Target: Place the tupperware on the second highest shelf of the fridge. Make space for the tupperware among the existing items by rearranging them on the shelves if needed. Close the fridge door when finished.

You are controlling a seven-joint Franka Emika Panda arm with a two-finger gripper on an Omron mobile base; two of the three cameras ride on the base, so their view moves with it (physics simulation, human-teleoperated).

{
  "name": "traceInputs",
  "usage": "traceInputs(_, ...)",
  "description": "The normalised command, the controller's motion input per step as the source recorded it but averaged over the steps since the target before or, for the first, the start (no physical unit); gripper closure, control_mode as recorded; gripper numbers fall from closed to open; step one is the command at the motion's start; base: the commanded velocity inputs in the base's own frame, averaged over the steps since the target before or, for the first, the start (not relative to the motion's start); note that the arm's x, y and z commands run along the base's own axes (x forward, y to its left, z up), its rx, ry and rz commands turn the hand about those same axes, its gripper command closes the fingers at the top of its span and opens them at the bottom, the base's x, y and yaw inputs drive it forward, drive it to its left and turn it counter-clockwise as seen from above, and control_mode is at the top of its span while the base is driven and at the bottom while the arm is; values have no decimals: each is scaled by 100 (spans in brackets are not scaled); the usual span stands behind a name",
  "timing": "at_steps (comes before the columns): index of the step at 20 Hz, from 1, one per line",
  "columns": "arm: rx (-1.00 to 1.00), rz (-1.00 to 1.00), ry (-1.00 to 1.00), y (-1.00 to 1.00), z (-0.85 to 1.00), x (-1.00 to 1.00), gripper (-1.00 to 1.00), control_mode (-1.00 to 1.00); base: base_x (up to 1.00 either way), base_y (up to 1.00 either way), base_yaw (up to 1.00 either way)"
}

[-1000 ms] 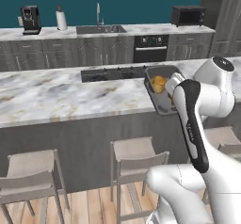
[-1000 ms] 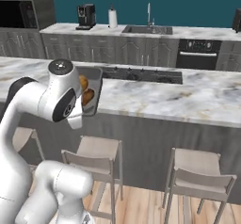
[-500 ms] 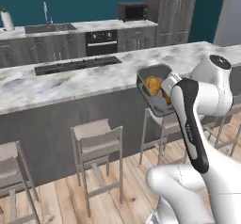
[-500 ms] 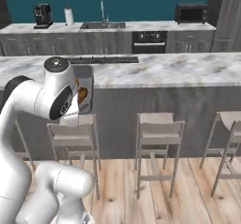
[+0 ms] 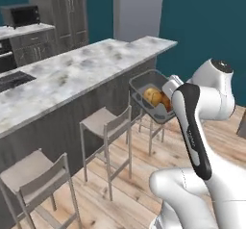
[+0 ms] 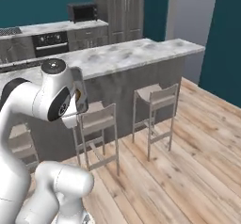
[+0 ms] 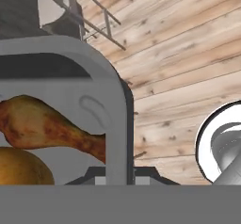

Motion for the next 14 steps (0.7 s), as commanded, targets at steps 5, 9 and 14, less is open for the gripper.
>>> traceInputs(5, 0, 0, 0, 0, 0, 0, 100, 100, 7, -57, -70)
traceInputs(9, 0, 0, 0, 0, 0, 0, 100, 100, 9, -73, -66)
traceInputs(14, 0, 0, 0, 0, 0, 0, 100, 100, 31, -76, -60)
